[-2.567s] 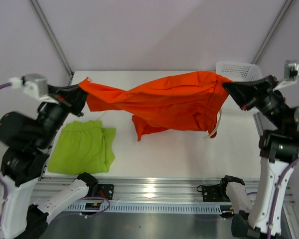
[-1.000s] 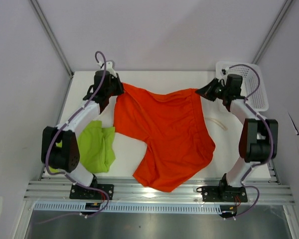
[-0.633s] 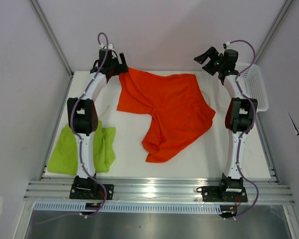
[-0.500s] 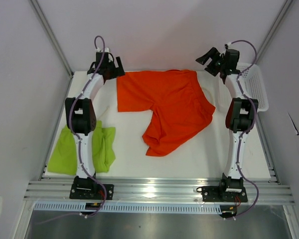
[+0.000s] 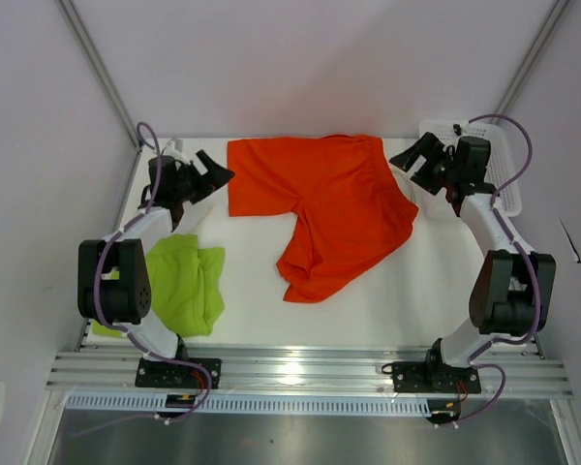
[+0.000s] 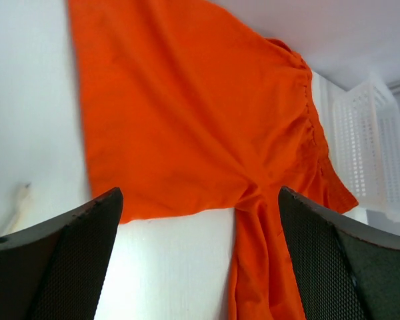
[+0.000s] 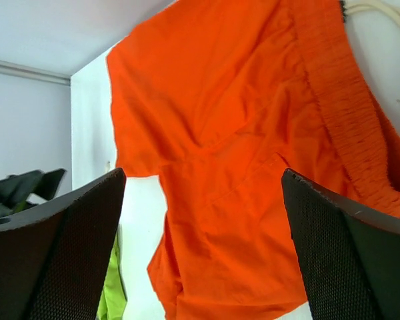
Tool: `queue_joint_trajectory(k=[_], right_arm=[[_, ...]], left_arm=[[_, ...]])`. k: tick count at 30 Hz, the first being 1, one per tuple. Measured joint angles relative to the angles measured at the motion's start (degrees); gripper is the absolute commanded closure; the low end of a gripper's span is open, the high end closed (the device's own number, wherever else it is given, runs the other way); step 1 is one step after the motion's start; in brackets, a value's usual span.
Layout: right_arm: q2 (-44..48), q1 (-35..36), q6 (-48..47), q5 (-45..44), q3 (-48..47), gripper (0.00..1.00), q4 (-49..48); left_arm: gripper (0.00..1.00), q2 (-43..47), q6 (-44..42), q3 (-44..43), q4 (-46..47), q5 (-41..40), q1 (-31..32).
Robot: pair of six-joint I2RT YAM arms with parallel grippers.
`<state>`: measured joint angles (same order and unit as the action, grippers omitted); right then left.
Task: Fold and stack the shorts
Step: Flatten the shorts out
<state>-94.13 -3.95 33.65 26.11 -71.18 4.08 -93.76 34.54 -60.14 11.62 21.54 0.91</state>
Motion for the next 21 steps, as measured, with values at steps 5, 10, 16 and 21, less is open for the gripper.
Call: queue_joint_trajectory(k=[5,10,16,21], right_arm=[[3.3,2.4,-1.0,-0.8,1.0,0.0,2.3],[6.3,5.5,-1.3,-2.2,9.2,0.0,4.6],[13.7,5.9,-1.1,-6.0,18.1,0.08,7.3],[18.0,4.9,0.3,-8.3,21.1,0.21,4.9]], left_arm=[[0.02,1.5,1.6,5.4,-1.1,0.6,0.3],[0.06,11.6,2.1,11.5,-5.8,-1.6,10.6],[0.3,18.8,3.7,13.0,-9.5,-7.8,21.2],[0.44,19.8,8.4,17.9,-8.9,-11.4,28.4]])
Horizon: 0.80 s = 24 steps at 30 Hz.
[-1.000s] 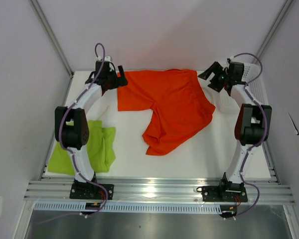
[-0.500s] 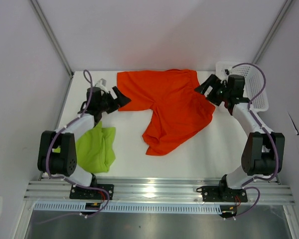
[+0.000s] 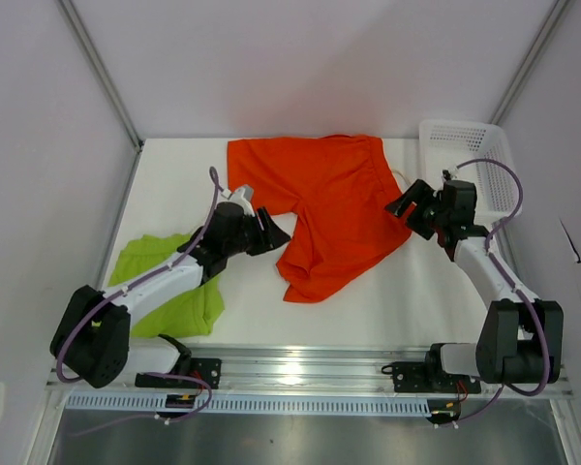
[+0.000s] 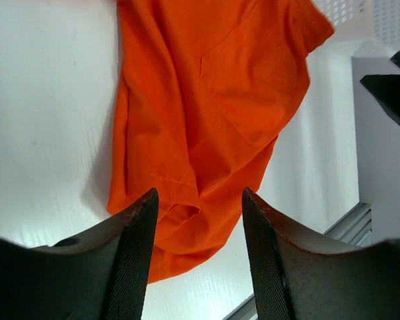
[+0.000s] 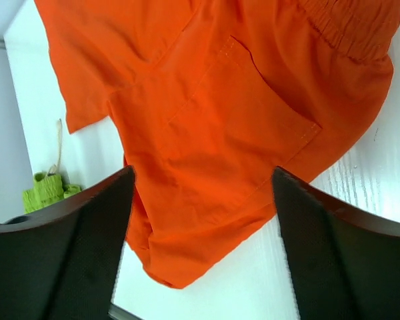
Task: Fold and stack the shorts
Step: Flatten the shorts out
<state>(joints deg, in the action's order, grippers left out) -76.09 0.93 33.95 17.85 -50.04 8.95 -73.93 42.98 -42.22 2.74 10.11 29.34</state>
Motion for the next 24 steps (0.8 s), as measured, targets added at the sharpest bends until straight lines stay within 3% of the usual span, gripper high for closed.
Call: queue_joint_trajectory(k=[8,24], right_arm=[[1.4,-0.2,4.2,-2.0,8.2,0.33,-7.5],[-3.7,3.1,8.1,-7.1,15.0,0.45,-20.2]], left_arm=[[0.47,-4.0,4.6,1.2,0.4,-4.9,6.4],[0.49,-16.5,5.1,0.0,2.4,-6.4,6.6]])
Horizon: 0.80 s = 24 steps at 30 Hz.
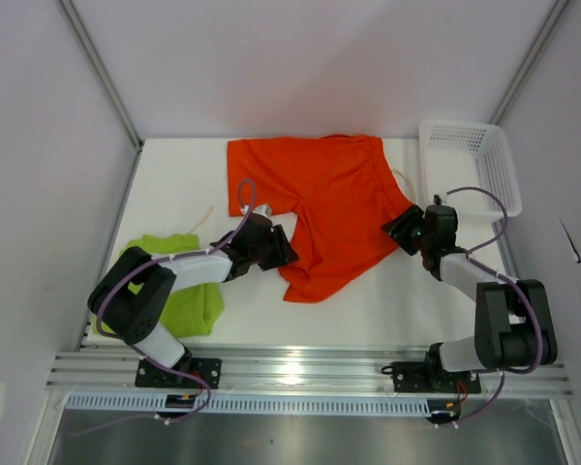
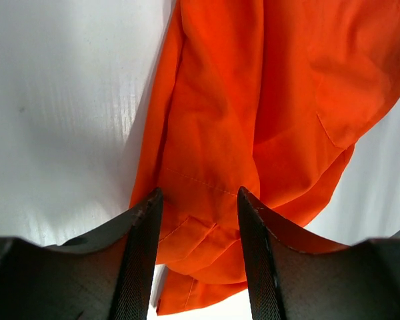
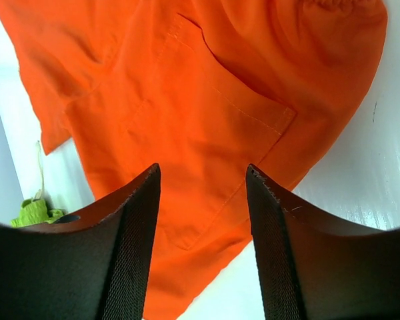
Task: Fold and stack the shorts
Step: Flatten the shorts out
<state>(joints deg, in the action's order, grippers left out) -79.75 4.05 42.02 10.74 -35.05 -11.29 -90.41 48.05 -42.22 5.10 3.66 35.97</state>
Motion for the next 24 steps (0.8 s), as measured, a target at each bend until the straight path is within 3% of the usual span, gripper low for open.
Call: queue_joint_trajectory(k=[4,9,14,17,20,24], right_arm=[[-3.3,0.7,0.4,0.0,0.5,0.46,-2.3],[-7.1,1.3,0.6,0.3,0.5,0.46,-4.2],[-7.9,2.0,0.6,0.3,0.5,0.47,-4.9],[-7.9,2.3,0.6,0.3,0.5,0.47,-5.2],[-8.1,2.4,0.6,0.3,0.4,0.47,-5.3],[-8.6,2.5,0.6,0.3,0.3,0.47,-5.3]], left_arm=[[0.46,-1.0,0.0,-1.4,0.0,0.4,0.0],[0.36,-1.6,-0.1,-2.1,-0.2,0.5,0.0],[0.34,-1.6,-0.1,-2.1,-1.0,0.3,0.0],[0.45,-1.6,-0.1,-2.2,-1.7,-0.1,0.0],[0.69,-1.6,-0.5,-2.2,-1.9,-0.1,0.0],[0.8,-2.0,-0.6,-2.3,-1.8,0.0,0.0]])
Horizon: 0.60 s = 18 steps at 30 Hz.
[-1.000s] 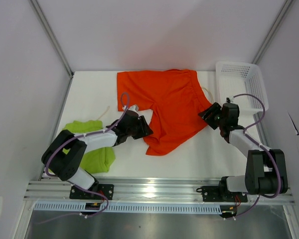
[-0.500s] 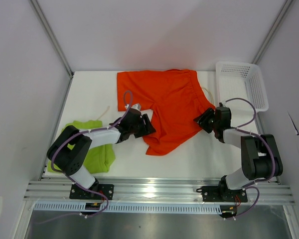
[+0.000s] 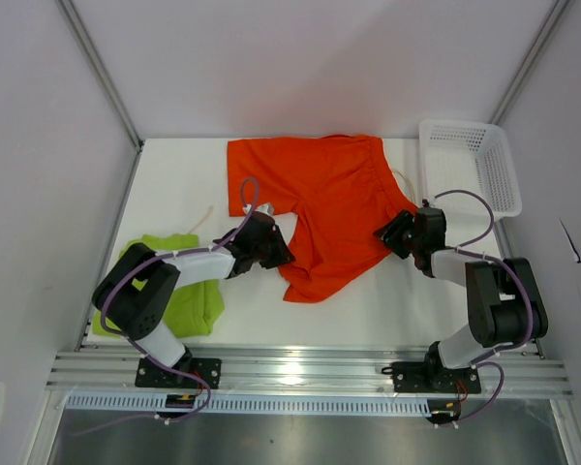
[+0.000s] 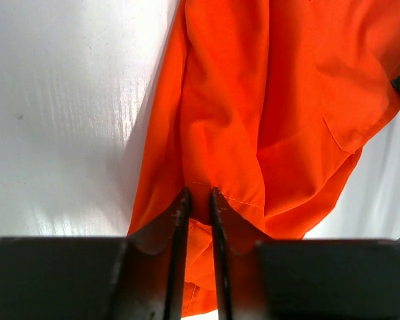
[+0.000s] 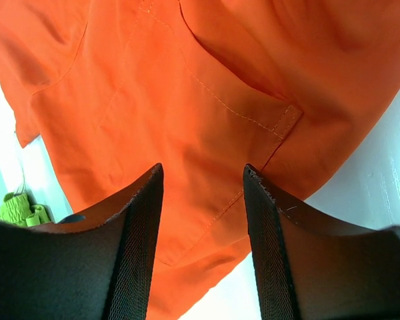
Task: Fold and stack the shorts
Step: Flatten the shorts out
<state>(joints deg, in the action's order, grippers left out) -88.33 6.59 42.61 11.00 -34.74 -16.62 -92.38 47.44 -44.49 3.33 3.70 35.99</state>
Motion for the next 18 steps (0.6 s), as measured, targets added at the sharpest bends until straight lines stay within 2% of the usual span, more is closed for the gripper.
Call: queue_joint_trajectory(k=[3,4,5,12,18], right_arm=[[-0.4,0.0,0.0,0.0,-0.2,0.48,0.0],[-0.4,0.0,0.0,0.0,-0.3,0.48,0.0],[-0.5,0.0,0.0,0.0,-0.3,0.49,0.0],[-1.7,0.0,0.0,0.0,-0.7,0.52,0.1],[-4.0,0.0,-0.7,0.0,-2.6,0.54,1.5]], left_arm=[[0.87,-0.2,0.1,0.0,0.2,0.4,0.0],[0.92,-0.2,0.2,0.0,0.3,0.5,0.0],[1.0,-0.2,0.2,0.0,0.6,0.7,0.0],[1.0,0.8,-0.6,0.0,-0.9,1.2,-1.2],[1.0,5.2,-4.8,-3.0,-6.9,1.7,-8.0]])
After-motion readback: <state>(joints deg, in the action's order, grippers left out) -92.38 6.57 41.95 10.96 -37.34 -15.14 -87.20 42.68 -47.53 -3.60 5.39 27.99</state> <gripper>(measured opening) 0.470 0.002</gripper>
